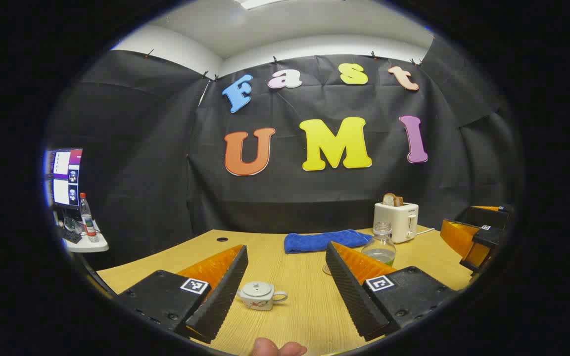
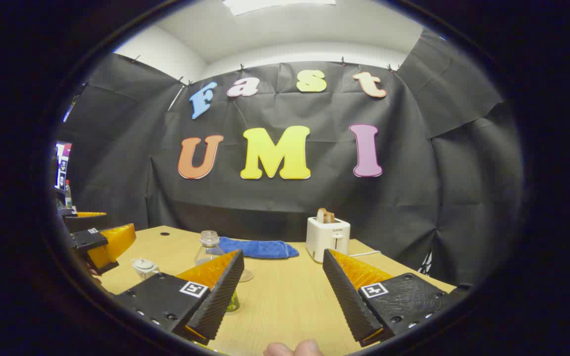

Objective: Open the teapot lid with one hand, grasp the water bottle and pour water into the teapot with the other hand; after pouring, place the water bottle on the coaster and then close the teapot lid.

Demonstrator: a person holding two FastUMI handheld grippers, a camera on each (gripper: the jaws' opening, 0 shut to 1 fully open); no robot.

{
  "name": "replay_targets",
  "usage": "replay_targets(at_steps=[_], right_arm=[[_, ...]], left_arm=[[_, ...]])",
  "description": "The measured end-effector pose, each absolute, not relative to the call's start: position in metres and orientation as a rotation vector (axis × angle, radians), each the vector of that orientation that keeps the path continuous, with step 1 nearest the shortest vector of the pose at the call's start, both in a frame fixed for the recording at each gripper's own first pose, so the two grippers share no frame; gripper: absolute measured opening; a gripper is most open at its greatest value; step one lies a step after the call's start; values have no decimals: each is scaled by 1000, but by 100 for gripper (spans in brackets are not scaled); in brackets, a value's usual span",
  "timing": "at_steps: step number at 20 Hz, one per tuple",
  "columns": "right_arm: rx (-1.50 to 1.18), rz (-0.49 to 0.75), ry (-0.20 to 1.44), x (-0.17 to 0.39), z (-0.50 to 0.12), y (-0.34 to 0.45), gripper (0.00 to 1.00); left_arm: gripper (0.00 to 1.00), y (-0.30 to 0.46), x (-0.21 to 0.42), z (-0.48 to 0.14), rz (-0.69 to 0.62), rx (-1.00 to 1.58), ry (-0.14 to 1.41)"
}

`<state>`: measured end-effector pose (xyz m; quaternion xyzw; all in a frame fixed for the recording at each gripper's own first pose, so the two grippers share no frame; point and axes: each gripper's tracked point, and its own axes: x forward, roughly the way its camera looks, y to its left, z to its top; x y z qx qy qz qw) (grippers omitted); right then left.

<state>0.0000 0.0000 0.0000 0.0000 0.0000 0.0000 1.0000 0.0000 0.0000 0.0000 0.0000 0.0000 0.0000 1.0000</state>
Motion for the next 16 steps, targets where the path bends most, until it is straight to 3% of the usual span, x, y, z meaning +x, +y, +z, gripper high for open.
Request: replay_targets(at_steps=[16], right_arm=[[-10, 18, 3, 1, -8, 18, 95]], left_arm=[[99, 0, 4, -10, -20, 8, 37]])
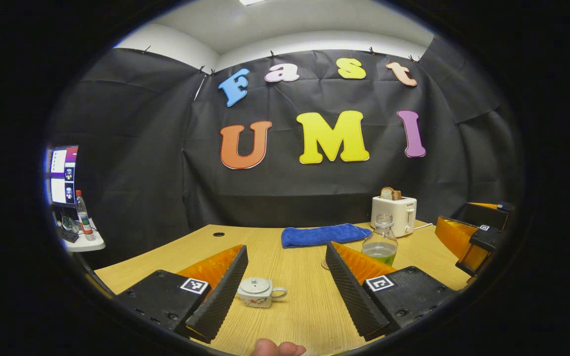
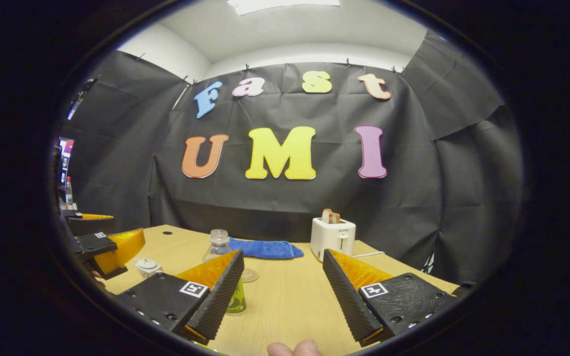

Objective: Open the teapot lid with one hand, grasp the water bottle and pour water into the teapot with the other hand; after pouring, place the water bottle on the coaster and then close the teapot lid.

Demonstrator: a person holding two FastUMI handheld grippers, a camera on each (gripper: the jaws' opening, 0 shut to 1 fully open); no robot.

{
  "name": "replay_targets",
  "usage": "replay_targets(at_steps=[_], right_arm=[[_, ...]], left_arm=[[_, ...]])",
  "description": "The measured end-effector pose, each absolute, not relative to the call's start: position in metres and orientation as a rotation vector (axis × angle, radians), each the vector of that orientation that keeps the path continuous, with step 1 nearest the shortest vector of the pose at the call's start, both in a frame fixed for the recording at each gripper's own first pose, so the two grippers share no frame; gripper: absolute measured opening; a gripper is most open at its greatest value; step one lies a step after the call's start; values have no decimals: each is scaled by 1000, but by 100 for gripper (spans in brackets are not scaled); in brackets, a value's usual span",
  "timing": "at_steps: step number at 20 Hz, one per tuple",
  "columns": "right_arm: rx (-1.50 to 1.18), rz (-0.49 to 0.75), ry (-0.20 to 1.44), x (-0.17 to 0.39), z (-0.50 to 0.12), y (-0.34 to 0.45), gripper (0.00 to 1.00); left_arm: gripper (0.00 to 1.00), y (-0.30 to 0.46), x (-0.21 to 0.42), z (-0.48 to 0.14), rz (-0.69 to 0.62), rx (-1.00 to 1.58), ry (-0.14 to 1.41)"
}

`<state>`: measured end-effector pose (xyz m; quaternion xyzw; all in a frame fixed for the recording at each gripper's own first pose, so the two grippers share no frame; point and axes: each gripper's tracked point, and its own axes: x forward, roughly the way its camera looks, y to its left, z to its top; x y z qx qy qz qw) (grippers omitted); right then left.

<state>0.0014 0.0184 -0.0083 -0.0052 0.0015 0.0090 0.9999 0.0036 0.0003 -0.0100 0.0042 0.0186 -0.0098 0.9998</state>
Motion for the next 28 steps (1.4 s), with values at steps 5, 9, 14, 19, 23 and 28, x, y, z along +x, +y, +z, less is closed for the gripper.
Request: replay_targets(at_steps=[5, 9, 14, 19, 23, 28], right_arm=[[-6, 9, 1, 3, -7, 16, 95], [-6, 7, 6, 1, -9, 15, 95], [-16, 15, -3, 3, -9, 12, 95], [-16, 14, 7, 6, -21, 6, 95], [-13, 7, 35, 10, -32, -1, 97], [-12, -16, 63, 15, -42, -14, 95]], left_arm=[[99, 3, 4, -12, -16, 6, 40], [99, 0, 2, -12, -21, 11, 42], [99, 3, 0, -13, -7, 20, 37], [99, 19, 0, -34, 23, 24, 73], [99, 30, 14, -51, 36, 27, 116], [98, 45, 38, -77, 44, 19, 186]])
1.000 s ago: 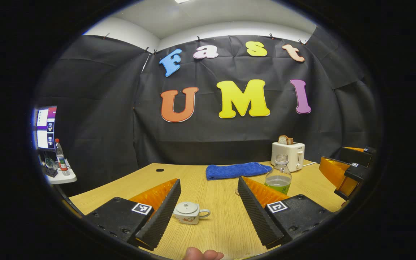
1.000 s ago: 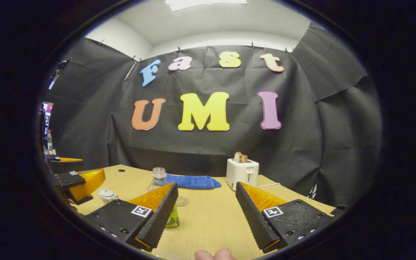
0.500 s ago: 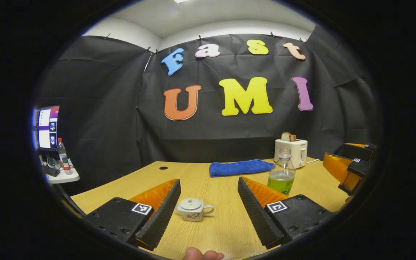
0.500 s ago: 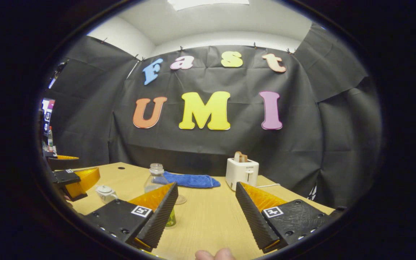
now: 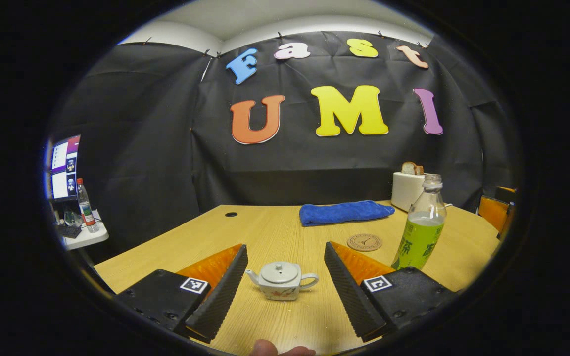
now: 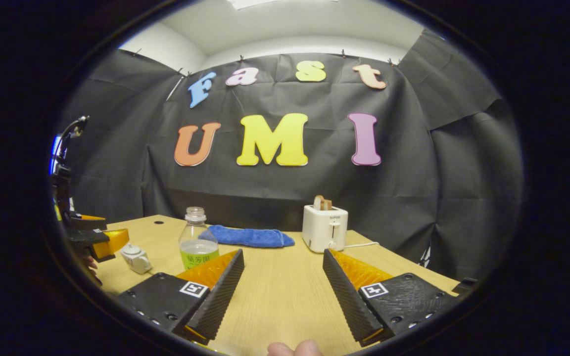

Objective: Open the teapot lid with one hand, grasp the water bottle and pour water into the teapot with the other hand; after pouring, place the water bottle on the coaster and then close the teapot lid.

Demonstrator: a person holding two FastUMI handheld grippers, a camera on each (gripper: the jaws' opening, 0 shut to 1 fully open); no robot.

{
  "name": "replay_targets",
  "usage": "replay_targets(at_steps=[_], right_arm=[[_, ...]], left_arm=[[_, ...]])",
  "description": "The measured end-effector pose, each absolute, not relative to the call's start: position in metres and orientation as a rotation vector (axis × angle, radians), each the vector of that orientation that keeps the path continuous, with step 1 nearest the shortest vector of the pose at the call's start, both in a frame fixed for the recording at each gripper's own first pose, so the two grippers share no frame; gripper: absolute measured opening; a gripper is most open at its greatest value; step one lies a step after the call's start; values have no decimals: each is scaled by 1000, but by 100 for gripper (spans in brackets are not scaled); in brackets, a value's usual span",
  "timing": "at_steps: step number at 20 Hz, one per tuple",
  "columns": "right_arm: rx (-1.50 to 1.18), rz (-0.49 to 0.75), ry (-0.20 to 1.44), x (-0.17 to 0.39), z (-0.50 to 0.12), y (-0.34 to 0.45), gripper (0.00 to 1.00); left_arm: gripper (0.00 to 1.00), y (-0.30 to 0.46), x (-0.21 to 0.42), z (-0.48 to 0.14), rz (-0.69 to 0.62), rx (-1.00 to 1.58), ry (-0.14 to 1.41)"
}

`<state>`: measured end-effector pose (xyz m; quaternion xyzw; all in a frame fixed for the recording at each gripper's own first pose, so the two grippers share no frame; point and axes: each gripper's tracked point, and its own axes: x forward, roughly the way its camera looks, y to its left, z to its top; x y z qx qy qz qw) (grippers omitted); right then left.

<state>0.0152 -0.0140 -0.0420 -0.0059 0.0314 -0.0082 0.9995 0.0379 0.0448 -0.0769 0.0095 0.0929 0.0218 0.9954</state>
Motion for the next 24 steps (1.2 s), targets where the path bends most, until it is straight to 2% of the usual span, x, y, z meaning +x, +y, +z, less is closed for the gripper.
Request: replay_targets(at_steps=[3, 5, 12, 17, 18, 19, 20, 24], right_arm=[[-16, -21, 72, 17, -46, -15, 96], [-20, -19, 76, 19, -47, -14, 96], [-27, -36, 78, 23, -49, -20, 95], [-25, -31, 92, 25, -55, -20, 95], [-25, -27, 92, 24, -54, -19, 95], [-26, -24, 91, 24, -55, -19, 95], [-27, -19, 91, 25, -54, -18, 95], [-23, 38, 97, 24, -59, -7, 96]], left_arm=[[95, 51, 51, -91, 48, 0, 232], [89, 58, 60, -100, 59, 6, 258], [52, 61, 77, -123, 62, 14, 337], [32, 59, 82, -124, 60, 18, 329], [23, 57, 82, -123, 52, 19, 325], [19, 56, 82, -121, 46, 20, 318], [10, 56, 81, -120, 44, 17, 316], [3, 58, 79, -111, 29, 5, 290]])
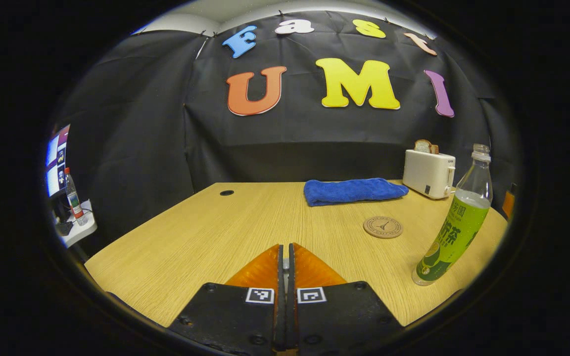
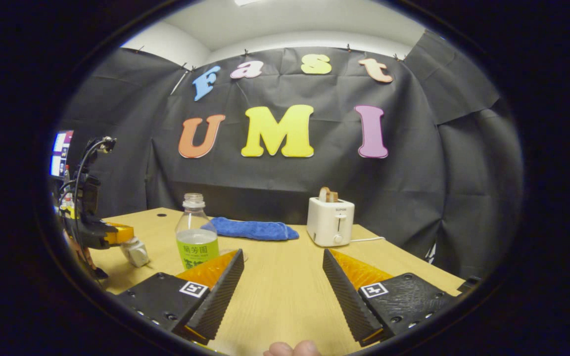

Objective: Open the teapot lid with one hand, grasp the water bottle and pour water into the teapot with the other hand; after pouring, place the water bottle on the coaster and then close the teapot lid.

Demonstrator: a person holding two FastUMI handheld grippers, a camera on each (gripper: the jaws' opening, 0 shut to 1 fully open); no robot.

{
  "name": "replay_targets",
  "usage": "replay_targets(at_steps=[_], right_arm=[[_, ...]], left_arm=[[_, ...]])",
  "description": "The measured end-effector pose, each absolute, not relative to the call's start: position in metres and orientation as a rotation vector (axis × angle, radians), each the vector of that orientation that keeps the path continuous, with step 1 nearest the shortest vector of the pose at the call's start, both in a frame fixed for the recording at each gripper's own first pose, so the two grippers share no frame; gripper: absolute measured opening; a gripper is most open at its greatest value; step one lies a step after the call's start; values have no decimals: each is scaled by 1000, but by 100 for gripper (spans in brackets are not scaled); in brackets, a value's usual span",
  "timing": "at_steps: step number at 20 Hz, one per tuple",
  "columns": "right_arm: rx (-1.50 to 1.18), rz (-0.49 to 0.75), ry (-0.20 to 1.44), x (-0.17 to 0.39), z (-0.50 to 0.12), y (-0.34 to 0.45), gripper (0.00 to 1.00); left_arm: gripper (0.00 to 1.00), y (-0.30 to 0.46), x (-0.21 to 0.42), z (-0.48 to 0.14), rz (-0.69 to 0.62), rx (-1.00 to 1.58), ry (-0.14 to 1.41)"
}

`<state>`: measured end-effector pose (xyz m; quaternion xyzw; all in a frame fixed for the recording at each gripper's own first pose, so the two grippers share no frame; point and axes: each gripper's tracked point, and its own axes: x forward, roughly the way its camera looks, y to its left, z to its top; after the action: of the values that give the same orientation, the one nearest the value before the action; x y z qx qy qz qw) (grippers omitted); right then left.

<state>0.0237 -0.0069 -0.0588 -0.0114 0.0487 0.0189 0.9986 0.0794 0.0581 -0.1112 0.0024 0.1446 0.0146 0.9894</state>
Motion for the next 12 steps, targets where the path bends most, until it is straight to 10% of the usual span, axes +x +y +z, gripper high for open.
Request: replay_targets(at_steps=[12], right_arm=[[-12, 264, 173, 16, -84, 66, 96]], left_arm=[[3, 58, 44, -53, -33, -13, 169]])
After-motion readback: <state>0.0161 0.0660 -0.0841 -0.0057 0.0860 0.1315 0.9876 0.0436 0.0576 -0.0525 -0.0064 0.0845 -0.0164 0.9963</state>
